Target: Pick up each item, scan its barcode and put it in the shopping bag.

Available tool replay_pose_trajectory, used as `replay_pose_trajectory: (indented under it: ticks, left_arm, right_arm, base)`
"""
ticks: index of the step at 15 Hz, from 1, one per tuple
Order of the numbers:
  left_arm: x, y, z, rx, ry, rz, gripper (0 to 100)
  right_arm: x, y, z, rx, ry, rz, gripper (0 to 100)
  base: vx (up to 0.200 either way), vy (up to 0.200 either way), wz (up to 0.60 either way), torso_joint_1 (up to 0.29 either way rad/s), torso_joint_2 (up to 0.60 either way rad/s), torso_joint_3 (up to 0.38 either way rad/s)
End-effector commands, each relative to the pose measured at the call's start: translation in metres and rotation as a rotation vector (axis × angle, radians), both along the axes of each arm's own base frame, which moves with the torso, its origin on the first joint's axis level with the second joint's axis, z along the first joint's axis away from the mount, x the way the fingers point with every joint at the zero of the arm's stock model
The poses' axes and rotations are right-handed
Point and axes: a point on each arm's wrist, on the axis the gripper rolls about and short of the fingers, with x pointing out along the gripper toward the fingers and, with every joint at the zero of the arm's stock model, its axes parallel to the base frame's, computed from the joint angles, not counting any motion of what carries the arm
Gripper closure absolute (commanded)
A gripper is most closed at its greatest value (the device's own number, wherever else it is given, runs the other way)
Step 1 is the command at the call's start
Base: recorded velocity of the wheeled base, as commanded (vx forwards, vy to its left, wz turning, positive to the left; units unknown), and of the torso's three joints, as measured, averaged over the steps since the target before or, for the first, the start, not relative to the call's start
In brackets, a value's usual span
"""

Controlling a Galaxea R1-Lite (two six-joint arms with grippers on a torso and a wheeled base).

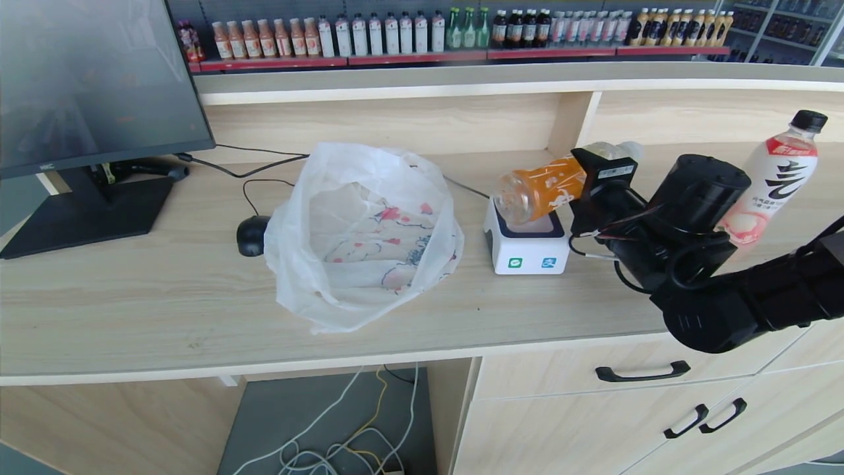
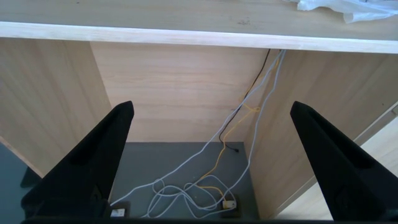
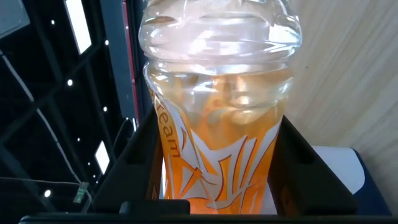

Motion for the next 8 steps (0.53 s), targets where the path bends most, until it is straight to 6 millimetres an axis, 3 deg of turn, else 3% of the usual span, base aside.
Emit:
replay_pose_trajectory:
  ticks: [1,8]
  left_arm:
    - [0.0,0.0,0.0,0.0,0.0,0.0,0]
    - [0.0,0.0,0.0,0.0,0.0,0.0,0]
  right_arm:
    - [0.0007,0.0003,-0.001,-0.001,0.002,-0.001,100]
    - [-0.0017,-0.0005,0.0034,0.002,-0.008,0.002,100]
  base:
    - [0.0,0.0,0.0,0.0,0.0,0.0]
    - [0.0,0.0,0.0,0.0,0.0,0.0]
